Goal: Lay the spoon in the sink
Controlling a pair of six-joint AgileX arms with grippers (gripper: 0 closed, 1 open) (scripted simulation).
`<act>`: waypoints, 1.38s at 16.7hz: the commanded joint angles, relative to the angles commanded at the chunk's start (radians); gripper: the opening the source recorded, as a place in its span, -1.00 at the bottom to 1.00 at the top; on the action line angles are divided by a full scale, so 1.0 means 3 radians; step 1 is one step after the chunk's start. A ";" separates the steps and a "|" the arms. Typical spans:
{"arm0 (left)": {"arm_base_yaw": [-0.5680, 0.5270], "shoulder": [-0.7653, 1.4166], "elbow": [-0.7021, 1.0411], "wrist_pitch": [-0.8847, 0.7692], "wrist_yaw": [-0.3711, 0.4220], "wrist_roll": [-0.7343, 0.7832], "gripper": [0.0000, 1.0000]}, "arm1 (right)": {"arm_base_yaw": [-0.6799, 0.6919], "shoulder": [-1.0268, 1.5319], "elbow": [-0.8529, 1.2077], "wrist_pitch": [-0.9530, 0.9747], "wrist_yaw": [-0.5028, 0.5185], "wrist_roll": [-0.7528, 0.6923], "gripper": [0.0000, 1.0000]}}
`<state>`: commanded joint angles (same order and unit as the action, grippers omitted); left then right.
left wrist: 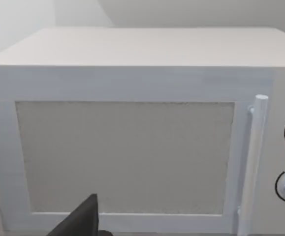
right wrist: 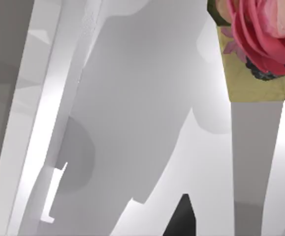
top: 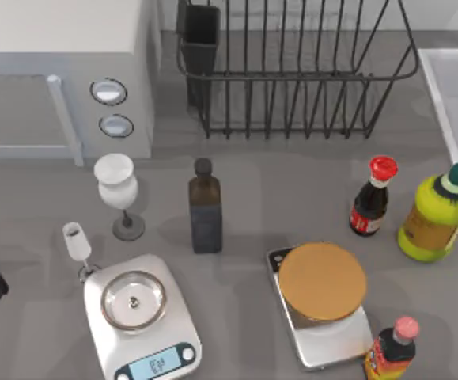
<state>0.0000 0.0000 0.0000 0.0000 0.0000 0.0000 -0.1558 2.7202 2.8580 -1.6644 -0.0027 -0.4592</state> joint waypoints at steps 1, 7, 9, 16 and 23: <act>0.0000 0.0000 0.0000 0.0000 0.0000 0.0000 1.00 | 0.0004 -0.0048 -0.0115 0.0094 -0.0001 0.0000 -1.00; 0.0000 0.0000 0.0000 0.0000 0.0000 0.0000 1.00 | 0.0012 -0.0295 -0.1186 0.0706 -0.0001 0.0001 -1.00; 0.0000 0.0000 0.0000 0.0000 0.0000 0.0000 1.00 | 0.0015 -0.0378 -0.1388 0.0888 -0.0001 -0.0001 -1.00; 0.0000 0.0000 0.0000 0.0000 0.0000 0.0000 1.00 | 0.0016 -0.0415 -0.1450 0.0947 -0.0001 -0.0003 -0.70; 0.0000 0.0000 0.0000 0.0000 0.0000 0.0000 1.00 | 0.0016 -0.0415 -0.1450 0.0947 -0.0001 -0.0003 0.36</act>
<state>0.0000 0.0000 0.0000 0.0000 0.0000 0.0000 -0.1510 2.5956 2.4231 -1.3803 -0.0029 -0.4601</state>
